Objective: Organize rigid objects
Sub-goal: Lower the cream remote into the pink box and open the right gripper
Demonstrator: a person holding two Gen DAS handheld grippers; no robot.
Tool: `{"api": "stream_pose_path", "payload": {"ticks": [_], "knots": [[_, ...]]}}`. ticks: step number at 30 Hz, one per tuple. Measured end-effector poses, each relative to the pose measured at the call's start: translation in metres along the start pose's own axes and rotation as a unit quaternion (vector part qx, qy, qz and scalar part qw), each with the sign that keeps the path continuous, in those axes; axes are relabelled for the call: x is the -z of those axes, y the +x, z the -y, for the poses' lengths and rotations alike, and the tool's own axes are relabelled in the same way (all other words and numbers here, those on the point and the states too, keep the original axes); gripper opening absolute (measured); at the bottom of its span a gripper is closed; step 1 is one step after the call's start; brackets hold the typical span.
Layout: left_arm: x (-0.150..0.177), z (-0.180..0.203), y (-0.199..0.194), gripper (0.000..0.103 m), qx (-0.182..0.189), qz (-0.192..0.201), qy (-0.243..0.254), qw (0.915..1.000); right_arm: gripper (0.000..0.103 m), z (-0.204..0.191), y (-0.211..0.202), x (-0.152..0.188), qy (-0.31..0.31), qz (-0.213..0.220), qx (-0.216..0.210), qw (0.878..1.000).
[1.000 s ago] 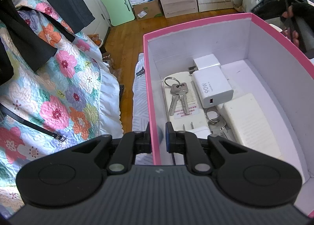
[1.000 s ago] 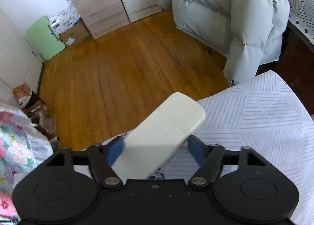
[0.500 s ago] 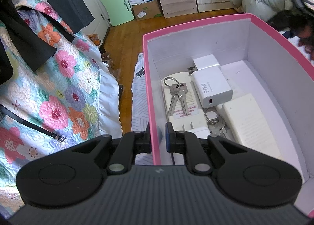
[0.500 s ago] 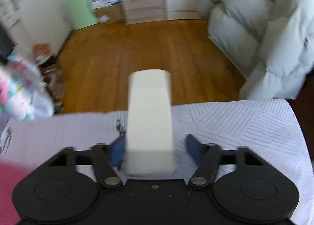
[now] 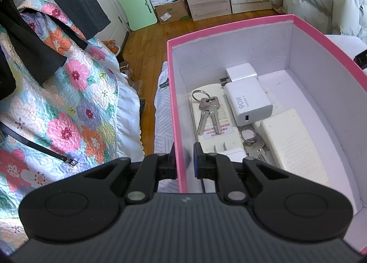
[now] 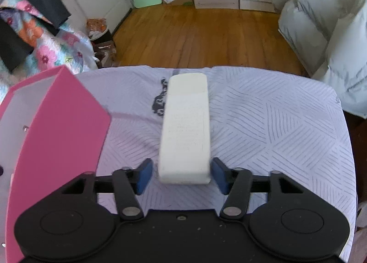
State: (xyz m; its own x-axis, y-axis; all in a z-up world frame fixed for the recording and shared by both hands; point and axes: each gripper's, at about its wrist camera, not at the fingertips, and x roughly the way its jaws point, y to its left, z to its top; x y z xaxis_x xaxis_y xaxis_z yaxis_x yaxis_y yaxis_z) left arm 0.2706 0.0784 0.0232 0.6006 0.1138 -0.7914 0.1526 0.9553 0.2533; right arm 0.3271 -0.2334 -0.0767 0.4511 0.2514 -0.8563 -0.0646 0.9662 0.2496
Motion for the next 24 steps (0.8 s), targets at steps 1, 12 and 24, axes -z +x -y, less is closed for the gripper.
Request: {"api": "stream_pose_path", "payload": {"ticks": [1, 12, 24], "knots": [[0.0, 0.0, 0.0, 0.01, 0.001, 0.0, -0.002, 1.0, 0.072, -0.004, 0.001, -0.001, -0.011, 0.01, 0.006, 1.0], [0.001, -0.001, -0.001, 0.01, 0.004, 0.001, -0.005, 1.0, 0.057, -0.004, 0.027, -0.005, -0.026, 0.131, 0.013, 0.991], [0.0, 0.001, 0.002, 0.01, -0.01, -0.004, 0.004, 0.9999, 0.057, -0.047, -0.076, 0.018, -0.111, 0.273, -0.004, 0.956]]}}
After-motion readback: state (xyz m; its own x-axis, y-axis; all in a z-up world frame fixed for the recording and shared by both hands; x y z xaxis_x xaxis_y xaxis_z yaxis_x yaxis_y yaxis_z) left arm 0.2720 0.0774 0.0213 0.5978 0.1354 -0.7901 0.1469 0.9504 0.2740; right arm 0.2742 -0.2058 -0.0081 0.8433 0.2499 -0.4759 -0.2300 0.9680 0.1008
